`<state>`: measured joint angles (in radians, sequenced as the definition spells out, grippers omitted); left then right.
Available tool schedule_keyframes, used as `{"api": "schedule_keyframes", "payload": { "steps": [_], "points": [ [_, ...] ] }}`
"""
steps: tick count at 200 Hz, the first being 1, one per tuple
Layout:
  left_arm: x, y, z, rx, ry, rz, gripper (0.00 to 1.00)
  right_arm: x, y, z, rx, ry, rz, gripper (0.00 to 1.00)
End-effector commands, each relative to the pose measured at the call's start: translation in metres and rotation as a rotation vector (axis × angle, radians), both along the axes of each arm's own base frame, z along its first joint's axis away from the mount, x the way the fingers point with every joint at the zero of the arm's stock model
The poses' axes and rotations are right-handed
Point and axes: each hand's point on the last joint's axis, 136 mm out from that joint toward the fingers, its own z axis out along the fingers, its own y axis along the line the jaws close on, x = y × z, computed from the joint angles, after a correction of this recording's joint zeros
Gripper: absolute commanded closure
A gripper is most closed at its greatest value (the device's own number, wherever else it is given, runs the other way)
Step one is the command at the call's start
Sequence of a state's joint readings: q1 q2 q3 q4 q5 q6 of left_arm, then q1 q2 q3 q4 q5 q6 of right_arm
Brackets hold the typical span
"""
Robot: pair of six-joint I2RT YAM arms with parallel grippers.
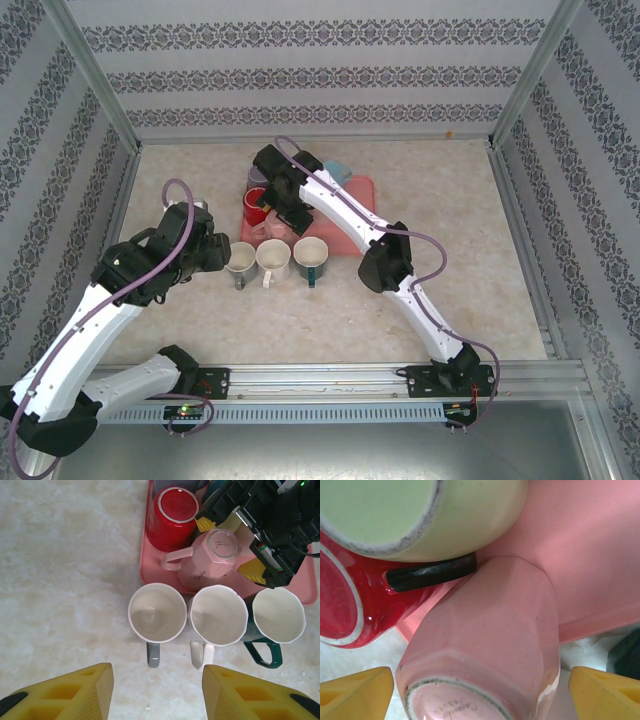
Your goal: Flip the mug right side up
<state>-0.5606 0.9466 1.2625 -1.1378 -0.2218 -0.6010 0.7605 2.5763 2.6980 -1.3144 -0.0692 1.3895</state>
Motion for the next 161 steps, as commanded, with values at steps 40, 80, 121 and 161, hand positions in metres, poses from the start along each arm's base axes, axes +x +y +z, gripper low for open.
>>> {"api": "schedule_keyframes", "payload": {
  "steps": [40, 80, 121, 161],
  "points": [
    [-0.005, 0.011, -0.004, 0.048, 0.003, 0.006, 0.49, 0.011, -0.005, -0.026, -0.014, 0.031, -0.018, 0.13],
    [-0.005, 0.012, -0.004, 0.053, 0.001, 0.005, 0.49, 0.014, -0.006, -0.017, -0.009, 0.003, 0.001, 0.20],
    [-0.002, 0.011, -0.003, 0.050, -0.003, 0.007, 0.49, 0.017, -0.007, 0.017, 0.035, -0.055, 0.021, 0.25],
    [-0.001, 0.012, 0.004, 0.050, -0.018, 0.017, 0.49, 0.015, -0.007, 0.066, 0.087, -0.142, 0.066, 0.27]
  ]
}}
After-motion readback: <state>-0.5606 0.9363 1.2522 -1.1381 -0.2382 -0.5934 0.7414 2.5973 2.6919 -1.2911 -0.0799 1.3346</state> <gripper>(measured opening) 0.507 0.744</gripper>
